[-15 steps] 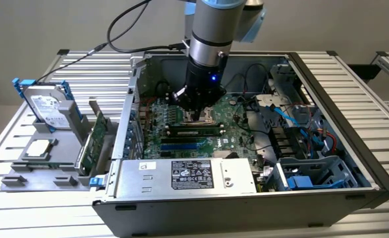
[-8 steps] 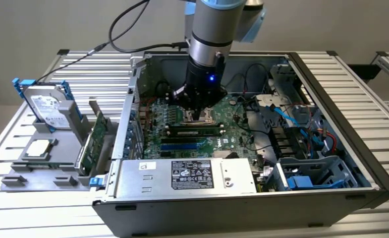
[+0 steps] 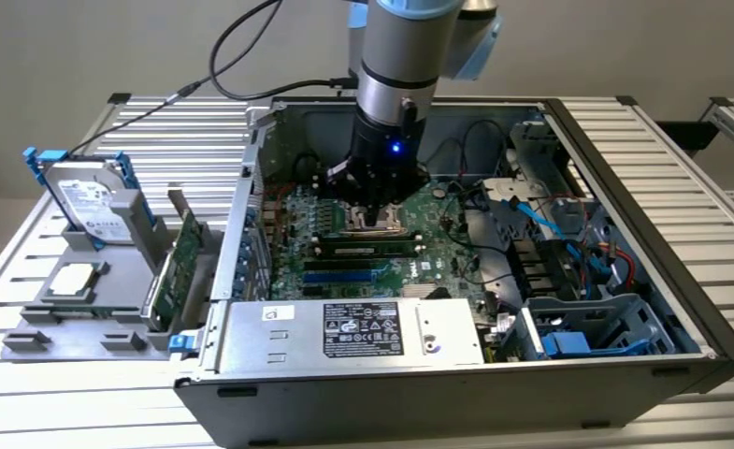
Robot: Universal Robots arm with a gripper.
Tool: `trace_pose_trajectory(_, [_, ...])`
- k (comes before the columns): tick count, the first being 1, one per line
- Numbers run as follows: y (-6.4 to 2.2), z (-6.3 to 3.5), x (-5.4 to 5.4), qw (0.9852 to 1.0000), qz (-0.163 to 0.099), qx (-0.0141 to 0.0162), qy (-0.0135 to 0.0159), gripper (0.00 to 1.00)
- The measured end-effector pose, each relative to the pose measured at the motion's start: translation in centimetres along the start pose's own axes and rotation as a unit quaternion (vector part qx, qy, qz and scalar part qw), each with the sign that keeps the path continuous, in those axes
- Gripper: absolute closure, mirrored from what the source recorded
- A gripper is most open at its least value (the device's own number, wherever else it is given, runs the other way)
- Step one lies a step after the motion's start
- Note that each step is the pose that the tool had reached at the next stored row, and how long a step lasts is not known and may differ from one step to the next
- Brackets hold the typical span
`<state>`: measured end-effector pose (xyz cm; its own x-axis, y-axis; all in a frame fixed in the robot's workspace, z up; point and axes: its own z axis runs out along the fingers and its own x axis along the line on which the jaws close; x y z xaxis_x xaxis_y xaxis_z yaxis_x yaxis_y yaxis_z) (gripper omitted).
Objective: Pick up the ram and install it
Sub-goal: 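Press down the ram until it locks into place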
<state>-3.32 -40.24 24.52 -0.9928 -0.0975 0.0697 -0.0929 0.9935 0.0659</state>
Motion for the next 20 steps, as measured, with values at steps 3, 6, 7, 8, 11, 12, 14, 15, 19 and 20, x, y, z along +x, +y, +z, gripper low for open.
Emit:
trace_pose_trajectory(3, [-0.01,-0.07,0.0,1.0000,0.009,0.0028,-0.0017,0.89])
trace_pose_trajectory(6, [-0.06,-0.20,0.0,0.9999,0.012,0.0039,-0.0018,0.89])
trace_pose_trajectory(7, [-0.13,-0.27,0.0,0.9999,0.013,0.0044,-0.0018,0.89])
trace_pose_trajectory(8, [-0.23,-0.33,0.0,0.9999,0.014,0.0046,-0.0018,0.89])
trace_pose_trajectory(11, [-0.90,-0.55,0.1,0.9999,0.014,0.0045,-0.0018,0.89])
trace_pose_trajectory(12, [-1.14,-0.62,0.1,0.9999,0.014,0.0046,-0.0018,0.89])
trace_pose_trajectory(14, [-1.64,-0.78,0.2,0.9999,0.014,0.0046,-0.0018,0.89])
trace_pose_trajectory(15, [-1.89,-0.86,0.2,0.9999,0.014,0.0046,-0.0018,0.89])
trace_pose_trajectory(19, [-2.88,-1.22,0.3,0.9999,0.014,0.0045,-0.0018,0.89])
trace_pose_trajectory(20, [-3.15,-1.31,0.4,0.9999,0.014,0.0045,-0.0018,0.89])
